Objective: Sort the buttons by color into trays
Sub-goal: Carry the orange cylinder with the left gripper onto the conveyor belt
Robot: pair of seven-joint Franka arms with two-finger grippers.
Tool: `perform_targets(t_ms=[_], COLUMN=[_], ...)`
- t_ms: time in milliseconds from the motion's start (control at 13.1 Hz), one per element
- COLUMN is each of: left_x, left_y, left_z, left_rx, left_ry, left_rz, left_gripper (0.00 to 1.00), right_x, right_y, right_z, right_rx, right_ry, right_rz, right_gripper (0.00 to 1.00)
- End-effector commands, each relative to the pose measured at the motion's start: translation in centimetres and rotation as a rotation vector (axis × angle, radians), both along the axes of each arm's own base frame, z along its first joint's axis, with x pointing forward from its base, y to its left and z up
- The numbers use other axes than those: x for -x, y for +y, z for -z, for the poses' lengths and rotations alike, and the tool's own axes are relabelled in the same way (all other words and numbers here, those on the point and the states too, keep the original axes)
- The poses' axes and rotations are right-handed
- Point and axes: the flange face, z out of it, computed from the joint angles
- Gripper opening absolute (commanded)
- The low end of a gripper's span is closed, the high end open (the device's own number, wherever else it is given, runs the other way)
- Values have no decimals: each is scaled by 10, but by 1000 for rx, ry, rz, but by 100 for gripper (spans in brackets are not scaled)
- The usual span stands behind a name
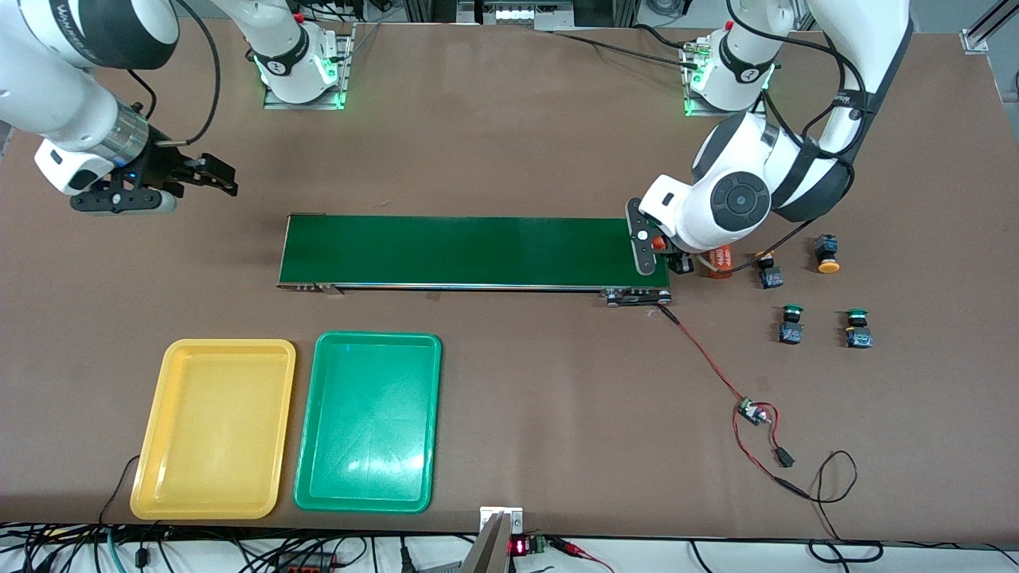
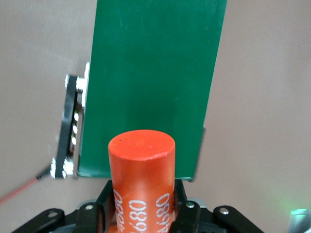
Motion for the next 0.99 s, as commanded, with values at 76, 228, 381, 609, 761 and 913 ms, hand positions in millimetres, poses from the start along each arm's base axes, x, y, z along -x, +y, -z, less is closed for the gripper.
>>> perform_targets(t_ms=[76, 228, 381, 609, 761, 913], left_x=[3, 16, 21, 23, 29, 27], left_y=[-22, -35, -34, -34, -32, -33], left_z=[26, 35, 45, 54, 55, 36], left_rx=[32, 35, 36, 37, 30, 25], left_ry=[-20, -22, -21, -18, -12, -42], left_rz=[122, 150, 147, 126, 131, 138], left_gripper=[0, 0, 4, 46, 100, 100], right_x=[-2, -2, -2, -1, 0, 2], right_y=[3, 3, 3, 21, 45, 73], right_z=[1, 2, 2, 1, 0, -2], right_rx=[-9, -9, -9, -6, -5, -6], right_ry=[-12, -12, -15, -18, -35, -60], right_rz=[17, 17, 15, 18, 12, 28], right_gripper=[100, 100, 100, 100, 100, 100])
